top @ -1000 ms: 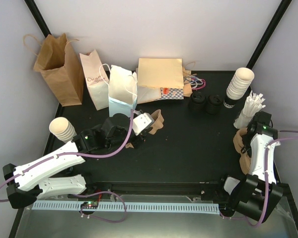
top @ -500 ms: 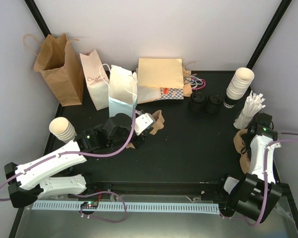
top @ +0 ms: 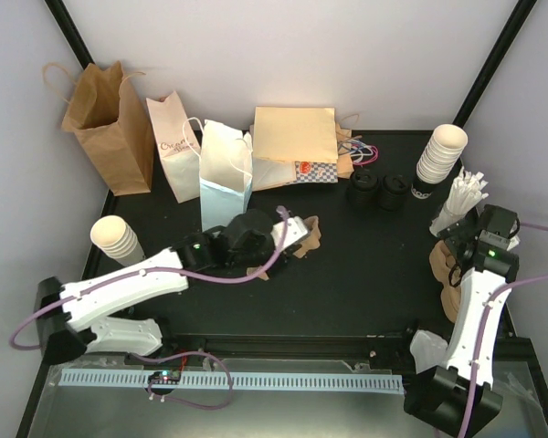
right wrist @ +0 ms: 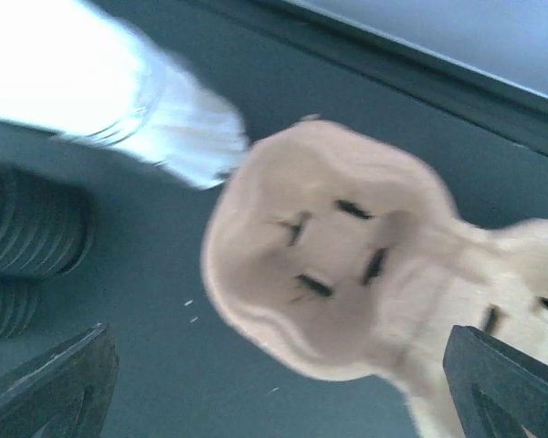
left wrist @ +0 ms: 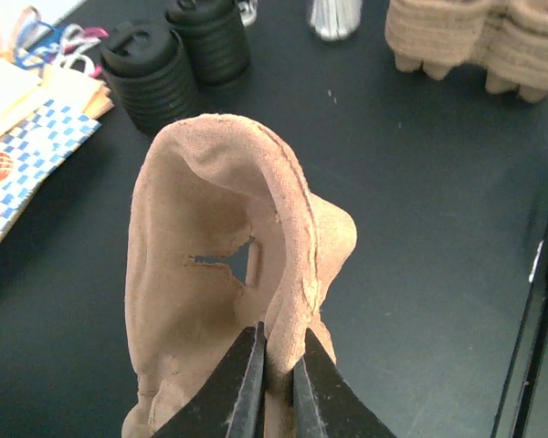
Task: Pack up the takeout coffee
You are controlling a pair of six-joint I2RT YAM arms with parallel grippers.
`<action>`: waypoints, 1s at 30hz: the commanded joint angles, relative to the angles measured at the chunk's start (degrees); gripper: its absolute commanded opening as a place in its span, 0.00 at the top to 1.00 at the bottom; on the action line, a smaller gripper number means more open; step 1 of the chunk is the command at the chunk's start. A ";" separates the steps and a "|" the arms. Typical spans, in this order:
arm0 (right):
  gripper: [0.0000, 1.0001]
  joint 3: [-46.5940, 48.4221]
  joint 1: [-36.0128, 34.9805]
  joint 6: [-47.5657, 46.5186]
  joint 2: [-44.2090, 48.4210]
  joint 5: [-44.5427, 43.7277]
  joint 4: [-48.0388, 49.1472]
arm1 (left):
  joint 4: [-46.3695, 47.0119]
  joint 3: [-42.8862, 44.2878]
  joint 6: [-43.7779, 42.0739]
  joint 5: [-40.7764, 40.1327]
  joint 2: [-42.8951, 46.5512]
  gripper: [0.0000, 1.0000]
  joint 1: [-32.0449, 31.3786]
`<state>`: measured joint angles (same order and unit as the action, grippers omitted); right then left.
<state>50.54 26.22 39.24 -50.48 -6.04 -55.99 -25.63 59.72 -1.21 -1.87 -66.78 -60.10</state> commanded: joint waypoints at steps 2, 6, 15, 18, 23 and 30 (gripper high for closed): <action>0.00 1.74 -2.87 -14.33 1.67 17.13 3.54 | -2.20 7.27 -3.99 -6.87 -10.41 0.90 -2.88; 0.00 0.27 -8.10 -14.89 3.25 21.80 5.89 | -5.27 12.84 -3.20 -11.15 -19.60 0.90 -2.92; 0.00 -0.86 -15.80 -16.28 0.41 23.26 7.12 | -6.23 19.33 1.54 -13.62 -32.18 0.82 -2.99; 0.00 -0.84 -15.85 -16.20 -0.02 23.14 7.07 | -7.00 20.12 2.89 -7.76 -32.63 0.39 -3.14; 0.00 0.15 -17.84 -16.69 -1.01 22.75 7.02 | -3.11 16.24 5.85 2.38 -26.63 0.15 -3.26; 0.00 1.33 -25.63 -16.34 -3.98 20.26 7.51 | -6.88 16.72 8.61 -0.28 -14.98 0.03 -2.91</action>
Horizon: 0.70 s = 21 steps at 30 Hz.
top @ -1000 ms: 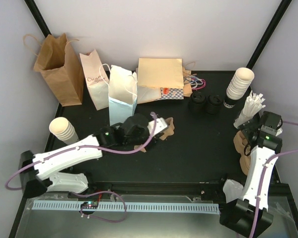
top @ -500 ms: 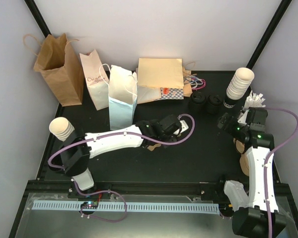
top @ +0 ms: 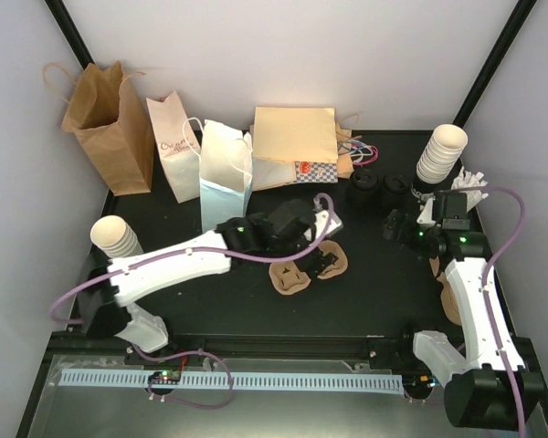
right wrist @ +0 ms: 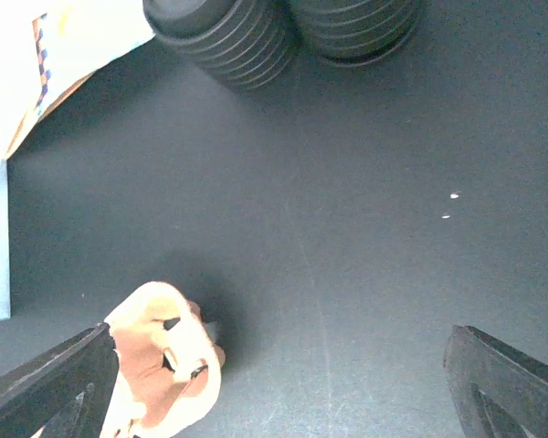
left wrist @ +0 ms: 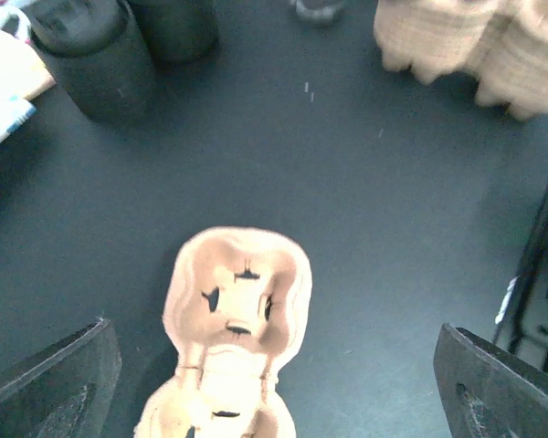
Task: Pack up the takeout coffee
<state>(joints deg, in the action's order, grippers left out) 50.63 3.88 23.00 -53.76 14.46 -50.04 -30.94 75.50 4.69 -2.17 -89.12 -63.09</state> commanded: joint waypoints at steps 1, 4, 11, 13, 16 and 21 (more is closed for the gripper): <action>0.00 1.19 -5.11 0.27 -0.90 0.40 2.30 | -1.81 0.50 3.41 -0.90 9.31 0.01 0.38; 0.00 2.90 -11.24 0.57 -2.60 -0.76 2.53 | -3.93 0.38 7.31 -2.74 14.83 0.01 2.26; 0.00 5.89 -25.21 -0.50 -5.29 -3.84 4.56 | -11.29 0.96 14.92 -4.46 28.40 0.01 8.31; 0.00 5.89 -27.55 0.16 -5.31 -5.44 5.34 | -13.76 0.77 16.69 -0.06 29.94 0.01 13.49; 0.00 5.09 -32.65 -0.63 -5.60 -7.07 6.92 | -16.89 0.46 17.15 4.82 31.72 0.01 20.52; 0.00 7.45 -42.18 -2.49 -11.34 -9.43 5.59 | -21.74 3.99 14.76 4.63 33.12 0.01 25.53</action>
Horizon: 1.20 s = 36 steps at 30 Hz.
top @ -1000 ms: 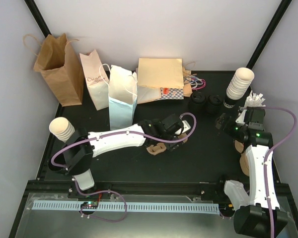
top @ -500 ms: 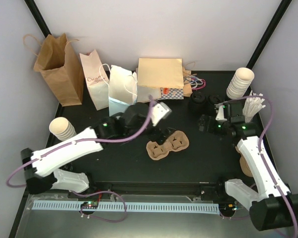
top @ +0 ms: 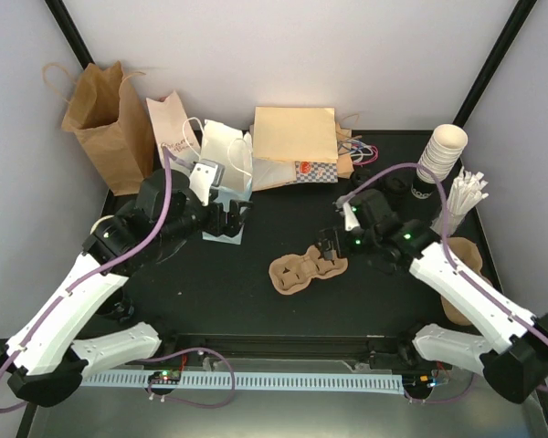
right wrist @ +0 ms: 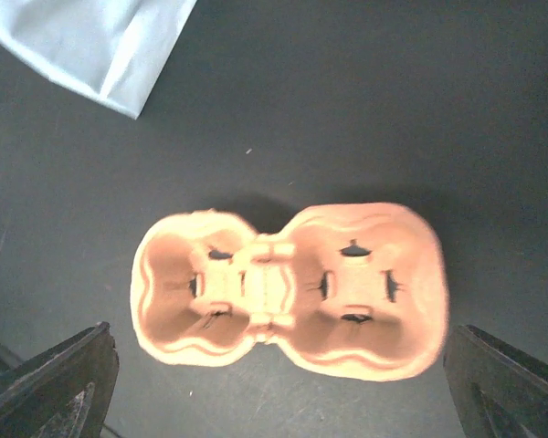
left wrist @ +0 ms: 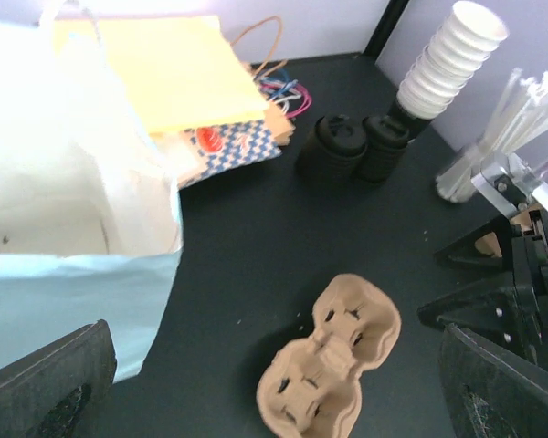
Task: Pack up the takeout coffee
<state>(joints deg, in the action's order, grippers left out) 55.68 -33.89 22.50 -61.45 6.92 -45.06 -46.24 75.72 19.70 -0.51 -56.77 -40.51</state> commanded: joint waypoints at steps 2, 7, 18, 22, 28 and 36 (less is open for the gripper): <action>0.00 3.00 -5.55 -2.32 -6.79 -0.28 -0.02 | -8.54 5.30 -0.47 2.91 0.69 0.01 4.81; 0.01 2.77 -10.80 -1.74 -13.10 -7.88 -0.16 | -11.14 5.11 0.93 2.90 2.69 0.01 9.24; 0.09 3.54 -15.43 0.81 -23.45 -12.25 1.71 | -13.01 2.35 0.02 2.21 5.97 0.01 14.00; 0.12 3.92 -16.90 2.16 -26.89 -14.37 2.08 | -13.30 2.60 -1.06 1.08 4.88 0.01 14.46; 0.15 3.99 -19.15 4.29 -29.89 -16.56 2.60 | -12.11 2.83 -1.44 -2.71 4.66 0.01 14.93; 0.24 5.11 -19.94 4.49 -33.79 -17.76 4.28 | -10.19 0.43 -1.76 -2.25 4.74 0.01 15.19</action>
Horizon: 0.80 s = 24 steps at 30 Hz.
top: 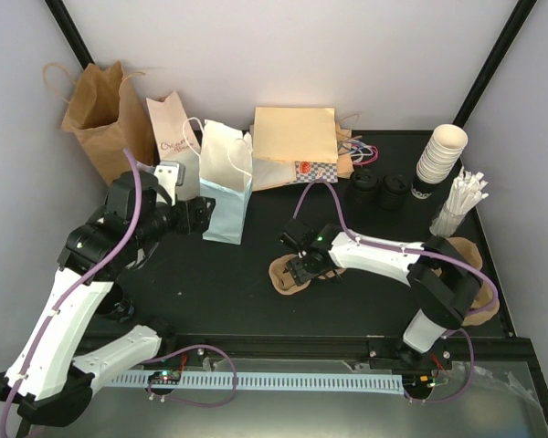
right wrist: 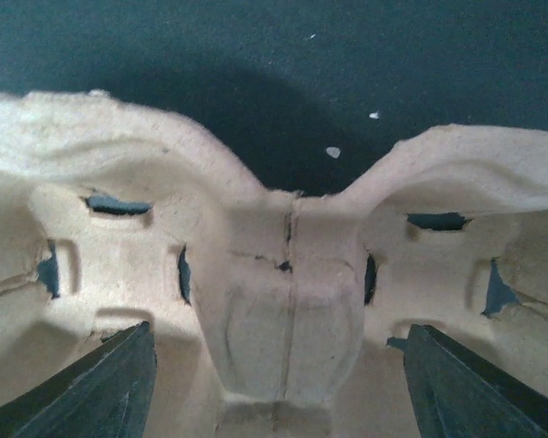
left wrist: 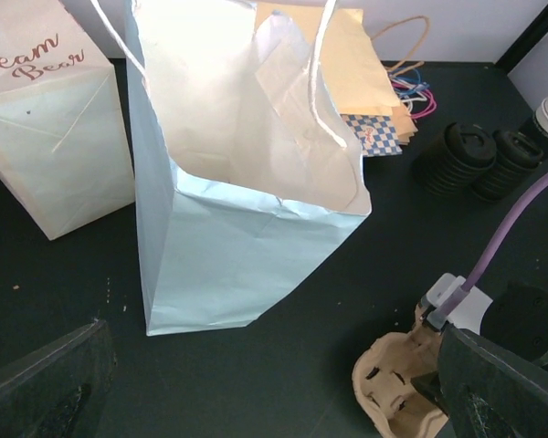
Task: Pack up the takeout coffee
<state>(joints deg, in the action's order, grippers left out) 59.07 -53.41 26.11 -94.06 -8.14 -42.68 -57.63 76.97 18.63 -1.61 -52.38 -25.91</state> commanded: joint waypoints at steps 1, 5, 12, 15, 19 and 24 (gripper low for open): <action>0.25 1.81 -0.39 0.90 -1.65 -3.24 1.97 | 1.21 -0.92 -0.82 -1.27 0.35 0.01 0.60; 0.28 2.71 -0.38 1.49 -3.64 -5.06 1.73 | 1.11 -0.65 -1.33 -2.41 0.43 0.01 1.03; 0.37 3.84 -0.29 1.25 -5.94 -5.10 3.16 | 1.16 -0.52 -2.53 -2.77 0.40 0.01 1.66; 0.41 4.10 -0.29 0.99 -6.35 -4.97 3.78 | 1.49 -0.46 -2.94 -1.60 -0.48 0.01 3.20; 0.48 3.99 -0.11 0.27 -5.64 -5.05 4.58 | 2.33 0.27 -3.84 0.09 -2.17 0.01 6.29; 0.52 4.08 0.18 -0.65 -2.85 -5.15 3.87 | 3.96 1.91 -5.31 2.38 -3.95 0.01 9.47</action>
<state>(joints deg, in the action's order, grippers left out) 62.04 -53.32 26.35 -99.98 -11.92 -39.40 -56.31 75.96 15.40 -1.80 -55.31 -18.57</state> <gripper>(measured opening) 0.495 0.989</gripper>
